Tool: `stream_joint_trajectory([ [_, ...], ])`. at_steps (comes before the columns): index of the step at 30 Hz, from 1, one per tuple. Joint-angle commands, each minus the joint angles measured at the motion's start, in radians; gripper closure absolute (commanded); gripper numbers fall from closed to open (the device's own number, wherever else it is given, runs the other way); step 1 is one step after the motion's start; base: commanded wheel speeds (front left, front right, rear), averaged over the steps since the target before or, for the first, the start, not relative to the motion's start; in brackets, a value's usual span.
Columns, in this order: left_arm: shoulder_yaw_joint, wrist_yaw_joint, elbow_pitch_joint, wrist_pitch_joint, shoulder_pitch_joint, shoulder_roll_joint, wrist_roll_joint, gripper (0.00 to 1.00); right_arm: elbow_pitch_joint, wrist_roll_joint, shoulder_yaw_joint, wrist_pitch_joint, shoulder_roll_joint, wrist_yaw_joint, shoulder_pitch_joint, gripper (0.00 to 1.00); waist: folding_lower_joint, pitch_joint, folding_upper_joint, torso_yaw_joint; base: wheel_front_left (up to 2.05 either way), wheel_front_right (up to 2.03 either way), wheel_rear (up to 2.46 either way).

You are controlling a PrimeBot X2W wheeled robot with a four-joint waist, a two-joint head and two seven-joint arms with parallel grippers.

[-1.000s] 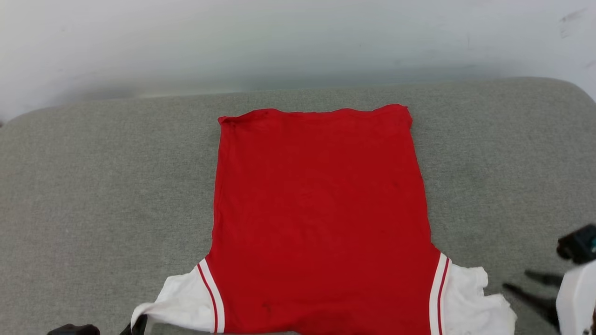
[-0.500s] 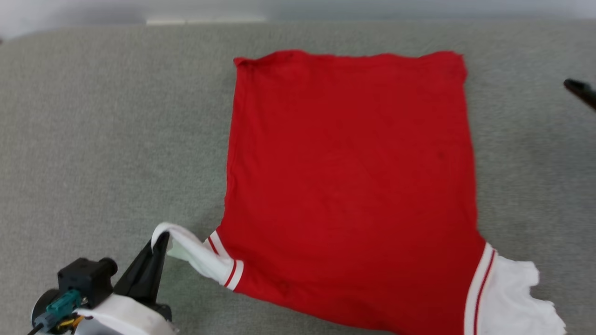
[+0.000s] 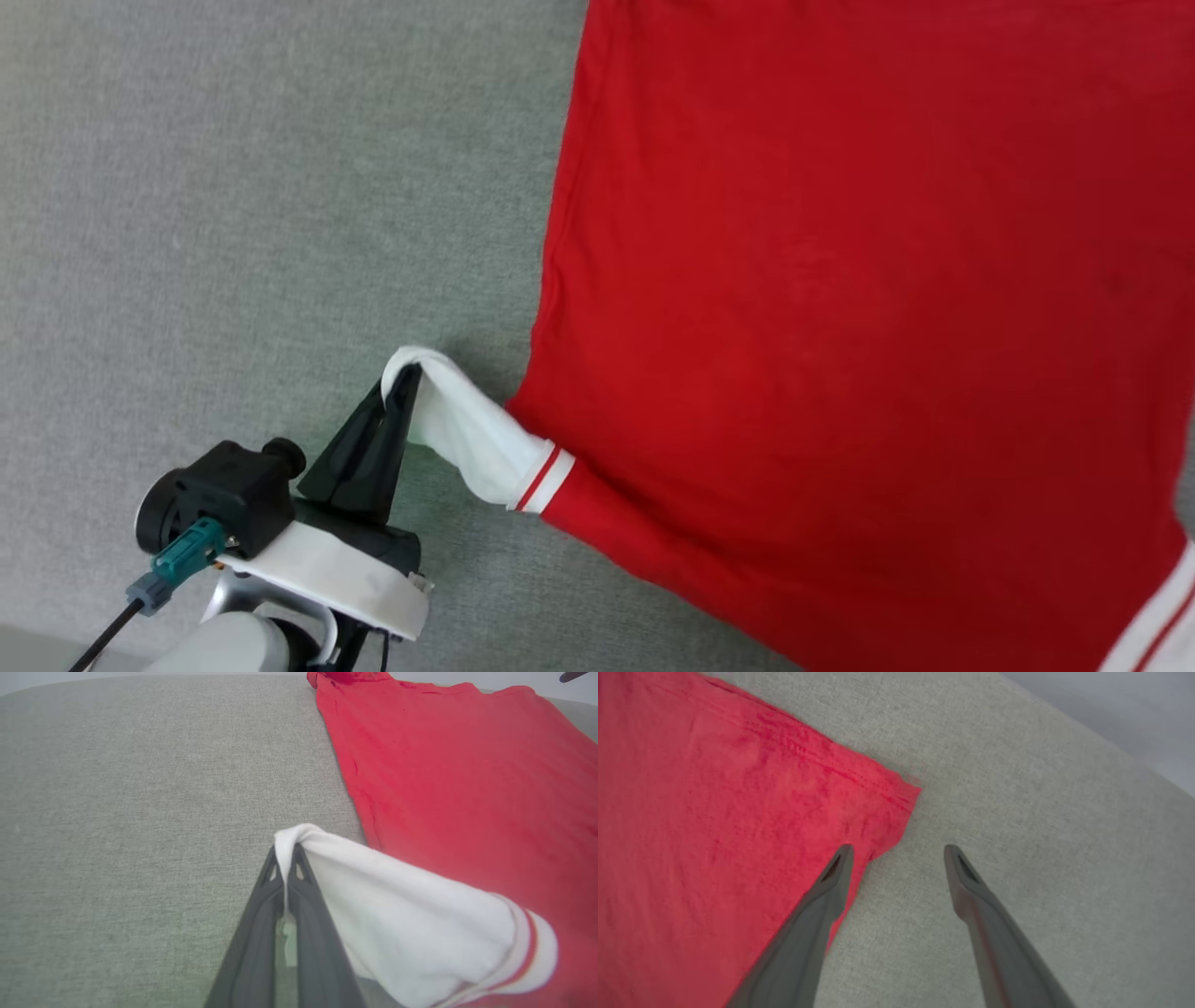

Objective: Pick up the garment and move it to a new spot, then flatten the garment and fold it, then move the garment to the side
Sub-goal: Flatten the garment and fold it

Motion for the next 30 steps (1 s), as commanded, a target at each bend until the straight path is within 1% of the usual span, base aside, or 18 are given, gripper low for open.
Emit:
stream_joint_trajectory([
  [1,0.001,-0.002,-0.004,-0.005,-0.023,-0.013,0.011,1.00,0.025,-0.013,-0.012,-0.003,0.020,0.000,-0.016,0.00,-0.0003,0.067,0.0000,0.055,0.00,0.00,0.00],
  [5,-0.002,-0.004,-0.005,-0.008,-0.044,-0.030,0.025,1.00,0.068,-0.037,-0.014,-0.016,0.049,0.000,0.017,0.00,-0.0003,0.101,0.0000,0.068,0.00,0.00,0.00],
  [8,-0.001,0.002,-0.002,-0.009,-0.047,-0.039,0.030,1.00,0.081,-0.030,0.031,-0.013,0.053,0.000,0.096,0.00,-0.0003,0.109,0.0000,0.068,0.00,0.00,0.00],
  [9,0.005,0.006,-0.001,-0.011,-0.044,-0.041,0.029,1.00,0.074,-0.020,0.049,-0.017,0.055,0.000,0.118,0.93,-0.0003,0.109,0.0000,0.066,0.00,0.00,0.00],
  [10,0.011,0.010,-0.001,-0.012,-0.038,-0.042,0.027,1.00,0.062,-0.012,0.061,-0.031,0.058,0.000,0.130,1.00,-0.0003,0.106,0.0000,0.061,0.00,0.00,0.00],
  [14,0.022,0.015,0.010,-0.015,-0.010,-0.051,0.019,1.00,0.028,0.006,0.068,-0.090,0.041,0.001,0.104,1.00,-0.0003,0.068,0.0000,0.040,0.00,0.00,0.00],
  [19,0.046,0.025,0.026,-0.018,0.034,-0.049,0.018,1.00,-0.012,0.035,0.075,-0.186,0.030,0.000,0.045,1.00,-0.0003,-0.027,0.0000,0.001,0.00,0.00,0.00],
  [21,0.050,0.027,0.023,-0.019,0.046,-0.046,0.015,1.00,-0.024,0.045,0.087,-0.201,0.021,0.000,0.043,1.00,-0.0003,-0.045,0.0000,-0.008,0.00,0.00,0.00],
  [24,0.063,0.037,0.020,-0.020,0.081,-0.033,0.009,1.00,-0.076,0.082,0.134,-0.246,-0.016,0.000,0.072,1.00,-0.0003,-0.109,0.0000,-0.039,0.00,0.00,0.00],
  [28,0.079,0.055,0.011,-0.020,0.135,-0.015,-0.002,1.00,-0.186,0.147,0.203,-0.296,-0.102,0.000,0.127,1.00,-0.0003,-0.179,0.0000,-0.086,0.00,0.00,0.00],
  [30,0.086,0.064,0.005,-0.020,0.162,-0.002,-0.009,1.00,-0.246,0.182,0.220,-0.323,-0.158,-0.001,0.166,1.00,-0.0003,-0.205,0.0000,-0.108,0.00,0.00,0.00],
])
